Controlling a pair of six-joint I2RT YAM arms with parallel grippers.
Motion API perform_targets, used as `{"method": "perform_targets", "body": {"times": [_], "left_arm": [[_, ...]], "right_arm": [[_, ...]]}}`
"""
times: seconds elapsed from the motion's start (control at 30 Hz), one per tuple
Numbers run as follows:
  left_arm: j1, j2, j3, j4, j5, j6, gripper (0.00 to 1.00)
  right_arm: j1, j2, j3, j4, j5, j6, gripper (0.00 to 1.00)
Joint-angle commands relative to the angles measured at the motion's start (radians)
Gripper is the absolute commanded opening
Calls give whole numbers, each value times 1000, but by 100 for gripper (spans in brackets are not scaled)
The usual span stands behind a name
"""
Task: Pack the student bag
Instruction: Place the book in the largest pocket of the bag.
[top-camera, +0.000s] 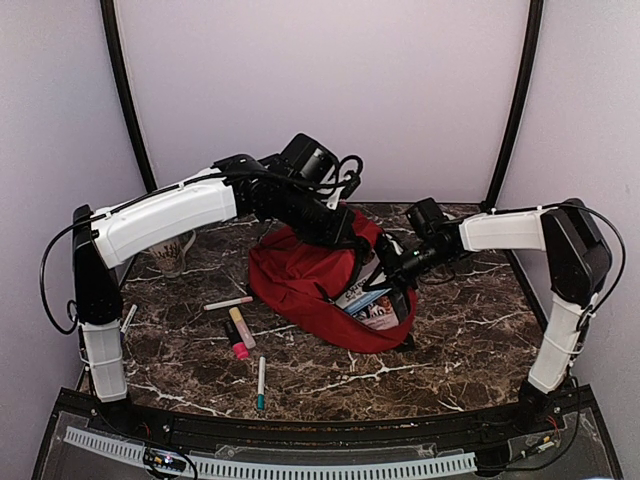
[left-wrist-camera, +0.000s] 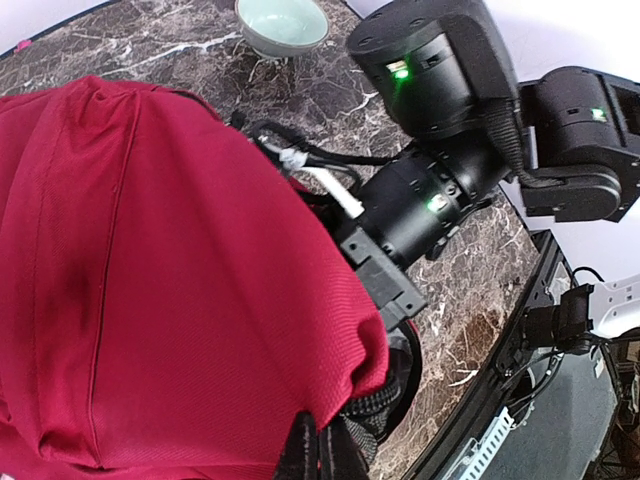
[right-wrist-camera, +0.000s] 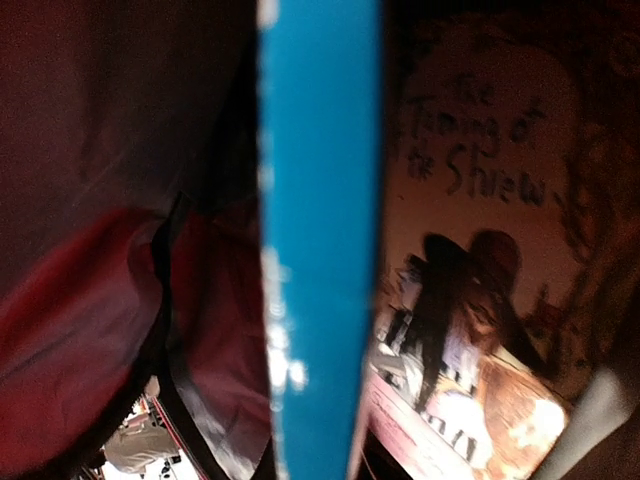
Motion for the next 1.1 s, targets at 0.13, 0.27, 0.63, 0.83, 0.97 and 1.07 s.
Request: {"method": "perform_targets", "body": {"times": [0.13, 0.27, 0.63, 0.83, 0.97, 1.07], "left_arm": [[-13, 23, 114, -38, 27, 52, 0], [-13, 39, 128, -45, 30, 86, 0], [-8, 65, 126, -29, 31, 171, 0], [19, 79, 125, -12, 63, 201, 0], [41, 81, 99, 23, 101, 226, 0], [55, 94, 90, 50, 148, 241, 0]], "right_arm": [[33, 80, 122, 73, -89, -39, 0], [33, 78, 129, 0, -71, -92, 0], [32, 5, 155, -187, 58, -176, 11], [32, -86, 122, -266, 151, -165, 23], [33, -166, 86, -312, 219, -138, 31], [33, -229, 52, -344, 269, -107, 36]]}}
